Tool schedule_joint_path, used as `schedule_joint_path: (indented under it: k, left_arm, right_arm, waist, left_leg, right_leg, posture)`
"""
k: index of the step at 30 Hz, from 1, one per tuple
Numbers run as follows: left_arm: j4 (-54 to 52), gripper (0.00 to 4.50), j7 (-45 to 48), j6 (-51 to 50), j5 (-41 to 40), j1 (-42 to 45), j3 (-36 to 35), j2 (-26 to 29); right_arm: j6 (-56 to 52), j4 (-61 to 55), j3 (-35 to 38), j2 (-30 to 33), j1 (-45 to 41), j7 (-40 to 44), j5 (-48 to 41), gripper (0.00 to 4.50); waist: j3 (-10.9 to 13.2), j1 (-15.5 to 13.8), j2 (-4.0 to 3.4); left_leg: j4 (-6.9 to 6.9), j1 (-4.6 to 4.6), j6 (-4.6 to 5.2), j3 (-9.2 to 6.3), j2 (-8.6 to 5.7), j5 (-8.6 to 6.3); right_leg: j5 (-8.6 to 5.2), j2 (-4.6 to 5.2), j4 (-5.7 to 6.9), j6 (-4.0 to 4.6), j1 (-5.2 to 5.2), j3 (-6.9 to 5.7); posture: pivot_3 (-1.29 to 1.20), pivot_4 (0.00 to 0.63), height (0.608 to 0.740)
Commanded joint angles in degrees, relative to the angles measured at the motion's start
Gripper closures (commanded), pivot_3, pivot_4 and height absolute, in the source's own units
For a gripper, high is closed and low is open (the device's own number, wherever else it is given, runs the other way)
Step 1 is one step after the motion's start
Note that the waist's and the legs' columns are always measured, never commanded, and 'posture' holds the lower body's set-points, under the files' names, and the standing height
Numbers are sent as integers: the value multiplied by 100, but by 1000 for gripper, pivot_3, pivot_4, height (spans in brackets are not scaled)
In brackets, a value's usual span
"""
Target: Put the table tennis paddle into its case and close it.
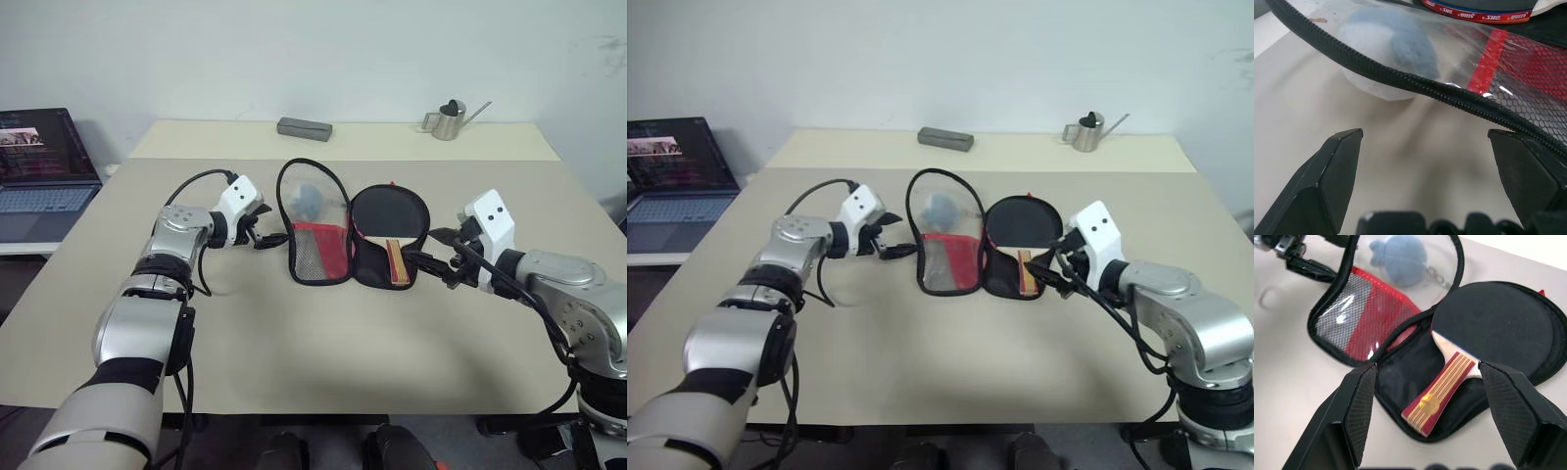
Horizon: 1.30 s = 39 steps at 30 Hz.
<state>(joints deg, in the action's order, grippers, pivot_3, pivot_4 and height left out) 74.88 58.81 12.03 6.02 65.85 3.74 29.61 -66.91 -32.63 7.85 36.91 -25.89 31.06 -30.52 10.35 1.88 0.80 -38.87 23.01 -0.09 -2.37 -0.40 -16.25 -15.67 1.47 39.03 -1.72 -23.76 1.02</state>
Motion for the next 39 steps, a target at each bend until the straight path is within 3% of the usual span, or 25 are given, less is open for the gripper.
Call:
schedule_joint_path:
  k: [1, 16, 29, 39]
  left_arm:
    - [36, 0, -203, 98, 102, 261, -28, -67]
    - [208, 0, -664, 122, 315, 989, -19, -1202]
    - [310, 0, -810, 62, 536, 951, 45, -2362]
    - [245, 0, -494, 187, 273, 934, -256, -2473]
  right_arm:
    - [38, -375, 232, 227, 192, 99, -186, 876]
    - [-237, -1386, 1123, 162, 1150, -447, -658, 876]
    - [-1184, -2461, 2013, -173, 1560, -1243, -1374, 876]
    - [-1639, -2210, 2267, -151, 1320, -1549, -1507, 876]
  waist:
    - [2, -18, 4]
    - [7, -42, 13]
    - [8, -38, 14]
    - [8, -32, 13]
  left_leg:
    - [0, 1, 0, 0, -1, 0]
    - [-5, 0, 0, -3, -3, 0]
    - [-5, -6, 0, -2, -4, 0]
    - [-5, -12, 0, -2, -4, 0]
  right_leg:
    - [0, 1, -1, 0, 0, 0]
    - [0, 4, -1, -1, 7, -2]
    - [0, 2, 0, -2, 15, 1]
    - [-1, 0, 0, -2, 21, 0]
  posture:
    - [0, 150, 740]
    - [0, 150, 740]
    - [0, 150, 740]
    - [0, 150, 740]
